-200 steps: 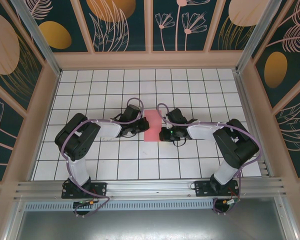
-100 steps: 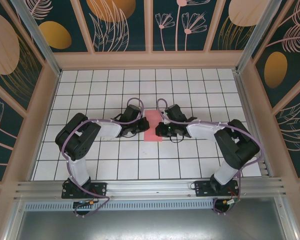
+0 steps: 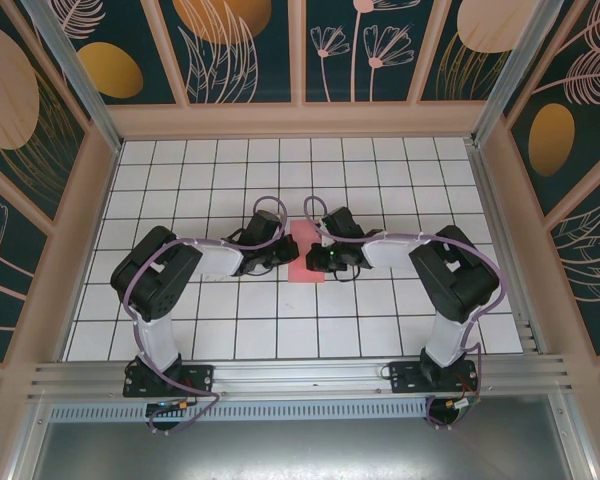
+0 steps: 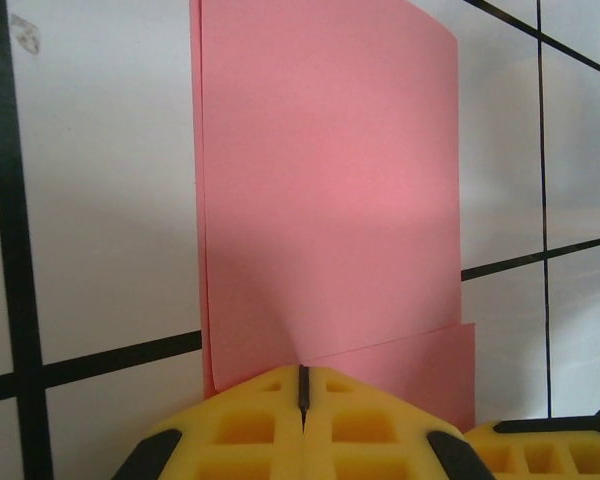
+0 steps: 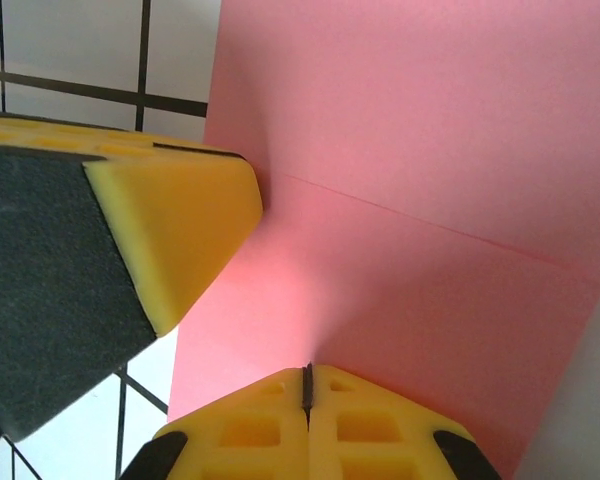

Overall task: Fold a paper plane with a square sheet of paper (pick it up from the middle)
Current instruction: Fold the paper at the center of the table.

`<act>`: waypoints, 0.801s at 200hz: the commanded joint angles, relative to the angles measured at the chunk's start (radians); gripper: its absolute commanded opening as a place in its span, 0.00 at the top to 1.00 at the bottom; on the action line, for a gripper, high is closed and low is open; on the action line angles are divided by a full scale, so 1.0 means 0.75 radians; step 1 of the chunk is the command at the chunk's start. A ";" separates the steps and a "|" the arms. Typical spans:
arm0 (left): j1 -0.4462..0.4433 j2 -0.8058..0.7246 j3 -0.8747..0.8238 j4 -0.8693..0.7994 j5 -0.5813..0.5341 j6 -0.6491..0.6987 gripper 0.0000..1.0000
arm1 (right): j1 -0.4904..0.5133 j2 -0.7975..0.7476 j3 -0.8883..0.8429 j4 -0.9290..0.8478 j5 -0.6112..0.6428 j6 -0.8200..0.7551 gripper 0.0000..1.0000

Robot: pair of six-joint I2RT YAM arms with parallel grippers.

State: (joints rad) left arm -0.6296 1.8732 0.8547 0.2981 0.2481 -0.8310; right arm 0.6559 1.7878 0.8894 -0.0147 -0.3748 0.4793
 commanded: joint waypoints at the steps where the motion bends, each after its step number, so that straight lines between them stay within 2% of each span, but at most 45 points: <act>1: 0.005 0.038 -0.047 -0.130 -0.096 -0.008 1.00 | -0.005 -0.022 -0.061 -0.055 0.005 -0.060 1.00; 86: 0.005 0.030 -0.057 -0.138 -0.115 -0.014 1.00 | -0.031 -0.276 -0.351 -0.145 -0.022 -0.124 1.00; 114: 0.004 0.020 -0.053 -0.109 -0.074 -0.011 1.00 | -0.045 -0.394 -0.325 -0.166 0.027 -0.111 1.00; 142: 0.004 -0.013 -0.013 -0.089 -0.002 -0.009 1.00 | -0.092 -0.492 -0.257 -0.093 0.082 0.002 1.00; 146: 0.005 -0.021 -0.003 -0.087 0.007 -0.012 1.00 | -0.104 -0.498 -0.252 -0.075 0.092 0.027 0.97; 150: 0.005 -0.031 0.007 -0.086 0.014 -0.016 0.98 | -0.115 -0.502 -0.250 -0.053 0.094 0.054 0.94; 160: 0.005 -0.058 0.030 -0.090 0.021 -0.035 0.85 | -0.138 -0.499 -0.250 0.008 0.087 0.108 0.88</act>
State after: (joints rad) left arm -0.6331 1.8679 0.8513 0.3012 0.2470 -0.8394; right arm 0.5892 1.4414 0.6685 -0.0864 -0.3408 0.4553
